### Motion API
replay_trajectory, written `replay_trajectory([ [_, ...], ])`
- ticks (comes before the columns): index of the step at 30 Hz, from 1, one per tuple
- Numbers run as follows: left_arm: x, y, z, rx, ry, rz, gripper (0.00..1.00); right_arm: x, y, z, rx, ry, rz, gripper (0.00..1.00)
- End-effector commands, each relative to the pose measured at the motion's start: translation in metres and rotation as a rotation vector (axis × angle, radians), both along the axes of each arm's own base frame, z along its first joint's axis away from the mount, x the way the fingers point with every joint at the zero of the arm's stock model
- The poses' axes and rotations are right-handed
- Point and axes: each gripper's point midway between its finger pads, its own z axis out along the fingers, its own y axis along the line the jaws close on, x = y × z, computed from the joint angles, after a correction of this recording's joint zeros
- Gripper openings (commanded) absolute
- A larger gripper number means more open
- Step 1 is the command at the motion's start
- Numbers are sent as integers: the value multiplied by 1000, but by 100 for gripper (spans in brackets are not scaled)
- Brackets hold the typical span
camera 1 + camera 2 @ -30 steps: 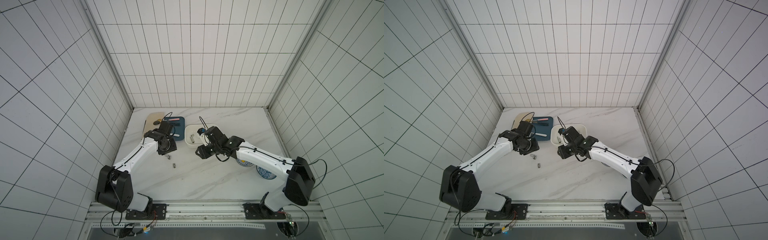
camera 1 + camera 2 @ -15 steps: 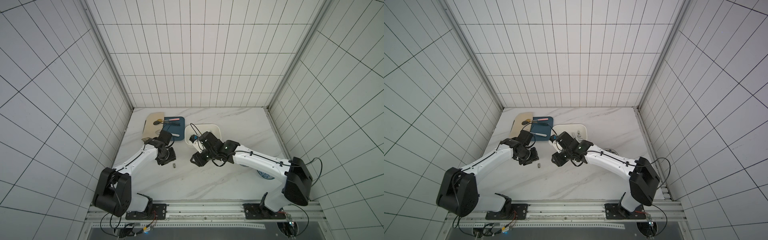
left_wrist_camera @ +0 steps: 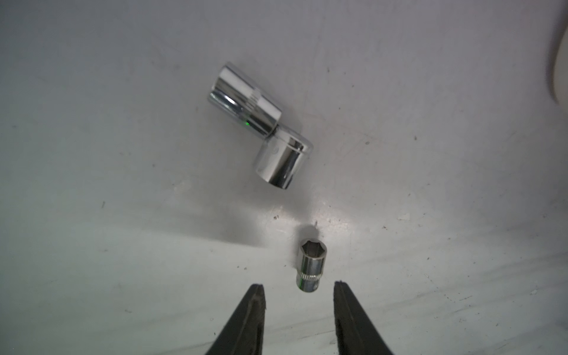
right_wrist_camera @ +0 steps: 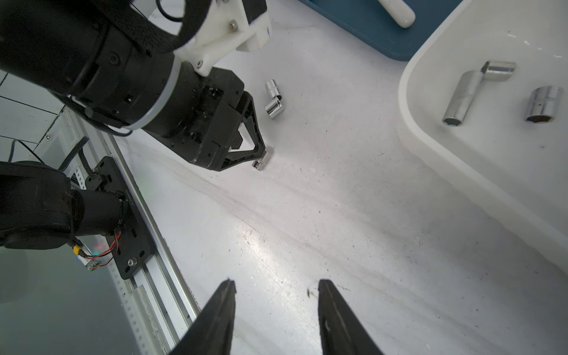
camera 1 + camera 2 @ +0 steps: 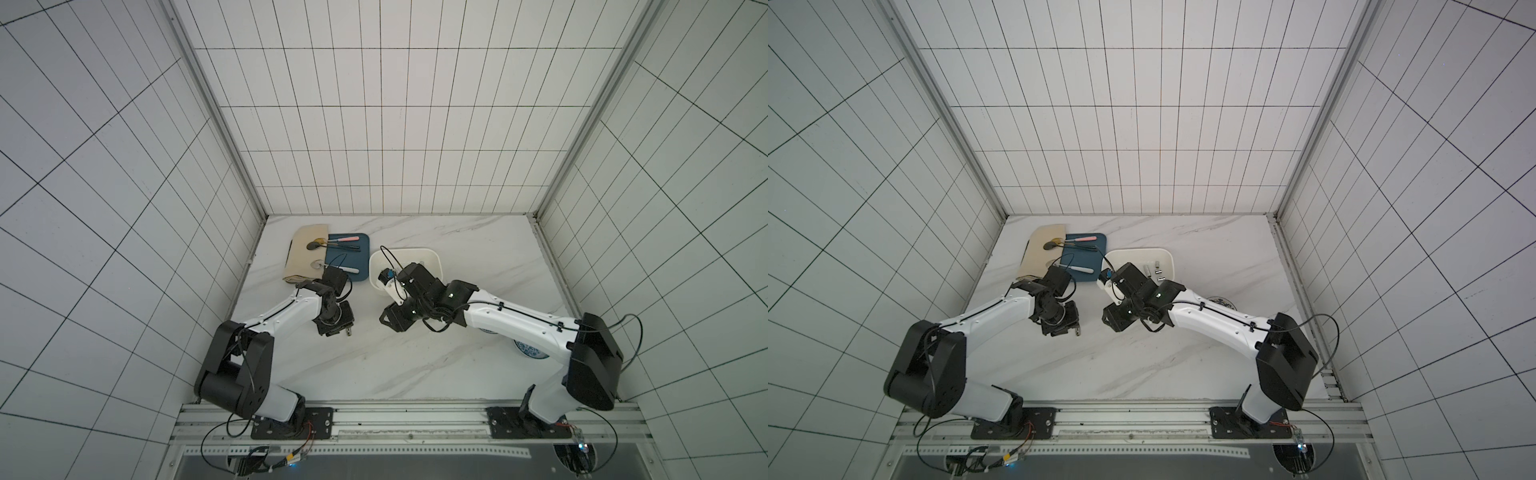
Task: Put the socket on the desktop into the storage box
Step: Pick up the socket head from the center of the board.
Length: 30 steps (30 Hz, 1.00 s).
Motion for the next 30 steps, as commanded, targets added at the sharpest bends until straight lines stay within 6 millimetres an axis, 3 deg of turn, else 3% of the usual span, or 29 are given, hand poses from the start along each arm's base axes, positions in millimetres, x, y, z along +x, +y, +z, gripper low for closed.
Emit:
replay_trajectory([
  [1,7,0,-5,13,-21,4,39,-2,-1,-7,-12,-3,0,47],
  [10,16,-5,-12,23,-11,-25,35,-1,-4,-8,-16,-8,-16,47],
  [23,11,-7,-23,45,24,-31,30,1,-4,-11,-22,-12,-30,47],
  [30,9,-9,-26,51,31,-37,19,2,-7,-11,-28,-19,-40,47],
])
